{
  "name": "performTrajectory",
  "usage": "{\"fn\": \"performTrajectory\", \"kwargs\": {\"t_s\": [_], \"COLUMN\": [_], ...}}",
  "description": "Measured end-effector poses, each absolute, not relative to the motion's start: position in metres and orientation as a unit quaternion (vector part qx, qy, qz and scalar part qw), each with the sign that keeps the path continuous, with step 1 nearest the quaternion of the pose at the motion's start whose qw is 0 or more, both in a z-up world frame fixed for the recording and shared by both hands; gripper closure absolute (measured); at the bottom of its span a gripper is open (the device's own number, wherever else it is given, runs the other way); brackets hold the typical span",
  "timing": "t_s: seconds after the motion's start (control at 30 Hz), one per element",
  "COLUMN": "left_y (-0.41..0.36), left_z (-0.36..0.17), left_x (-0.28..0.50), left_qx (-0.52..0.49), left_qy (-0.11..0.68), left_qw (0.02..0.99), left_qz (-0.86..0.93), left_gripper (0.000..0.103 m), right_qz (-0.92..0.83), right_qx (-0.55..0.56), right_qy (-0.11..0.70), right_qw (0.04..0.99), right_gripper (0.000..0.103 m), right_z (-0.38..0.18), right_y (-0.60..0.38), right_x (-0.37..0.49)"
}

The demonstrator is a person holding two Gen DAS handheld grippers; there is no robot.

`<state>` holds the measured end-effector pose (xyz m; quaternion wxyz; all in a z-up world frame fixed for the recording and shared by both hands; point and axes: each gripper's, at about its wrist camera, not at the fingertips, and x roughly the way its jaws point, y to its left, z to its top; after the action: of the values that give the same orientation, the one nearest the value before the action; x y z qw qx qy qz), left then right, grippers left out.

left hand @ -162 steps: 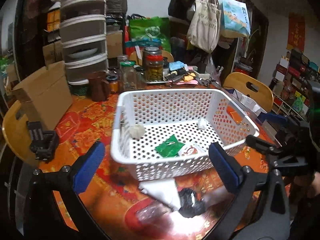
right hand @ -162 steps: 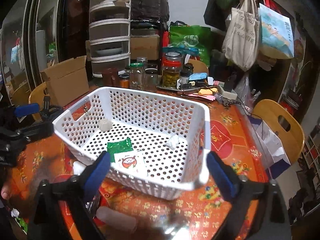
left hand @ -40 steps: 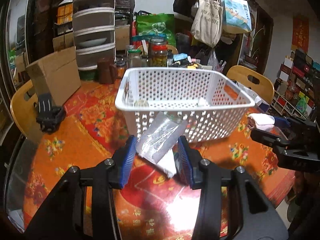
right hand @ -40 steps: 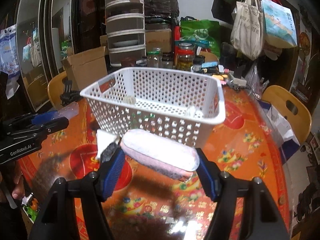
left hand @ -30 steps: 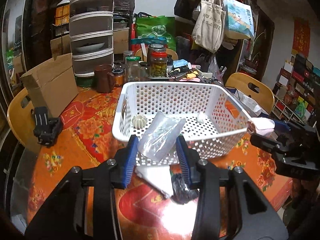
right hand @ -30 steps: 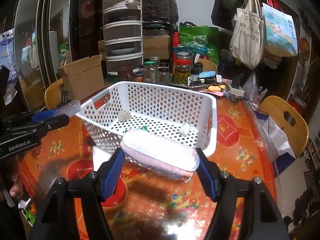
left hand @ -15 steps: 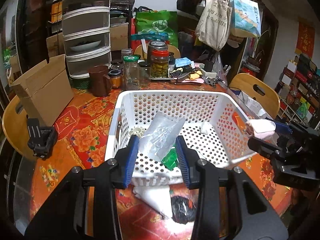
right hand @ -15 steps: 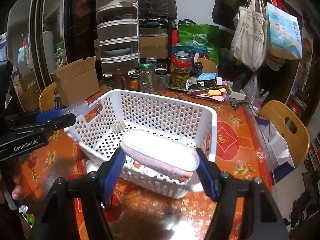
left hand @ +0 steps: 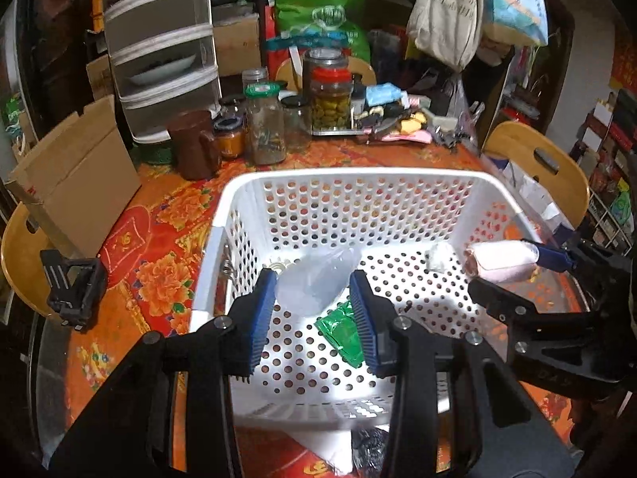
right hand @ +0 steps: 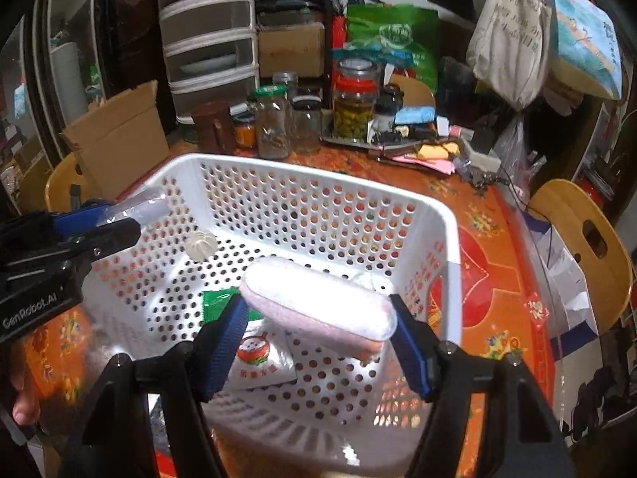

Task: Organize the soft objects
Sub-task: 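Carry the clear bag with left tool while right tool carries the pink towel into the basket, then open left tool inside the basket while right tool releases the pink towel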

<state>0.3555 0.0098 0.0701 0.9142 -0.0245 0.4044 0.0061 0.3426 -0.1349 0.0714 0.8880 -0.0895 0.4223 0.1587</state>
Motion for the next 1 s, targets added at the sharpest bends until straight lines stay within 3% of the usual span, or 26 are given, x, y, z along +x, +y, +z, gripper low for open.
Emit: {"fn": "performTrajectory", "kwargs": {"t_s": [0.4, 0.47, 0.53, 0.6, 0.73, 1.0], "left_y": [0.013, 0.011, 0.010, 0.009, 0.007, 0.010], "left_z": [0.031, 0.029, 0.028, 0.030, 0.038, 0.056], "left_x": [0.385, 0.386, 0.384, 0.382, 0.376, 0.352], "left_qx": [-0.021, -0.017, -0.011, -0.007, -0.006, -0.004], "left_qy": [0.440, 0.441, 0.435, 0.428, 0.415, 0.387], "left_qw": [0.898, 0.897, 0.900, 0.904, 0.910, 0.922], "left_qz": [0.014, 0.015, 0.019, 0.021, 0.015, 0.012], "left_gripper": [0.065, 0.056, 0.038, 0.032, 0.019, 0.009], "right_qz": [0.133, 0.129, 0.130, 0.133, 0.137, 0.149], "right_qx": [-0.110, -0.114, -0.112, -0.110, -0.102, -0.093], "right_qy": [0.452, 0.450, 0.450, 0.452, 0.450, 0.433], "right_qw": [0.875, 0.876, 0.876, 0.875, 0.876, 0.884], "right_gripper": [0.033, 0.031, 0.030, 0.028, 0.013, 0.001], "right_z": [0.036, 0.034, 0.034, 0.035, 0.037, 0.049], "right_y": [-0.126, -0.125, -0.125, -0.124, -0.125, -0.127], "right_x": [0.371, 0.372, 0.373, 0.373, 0.371, 0.356]}}
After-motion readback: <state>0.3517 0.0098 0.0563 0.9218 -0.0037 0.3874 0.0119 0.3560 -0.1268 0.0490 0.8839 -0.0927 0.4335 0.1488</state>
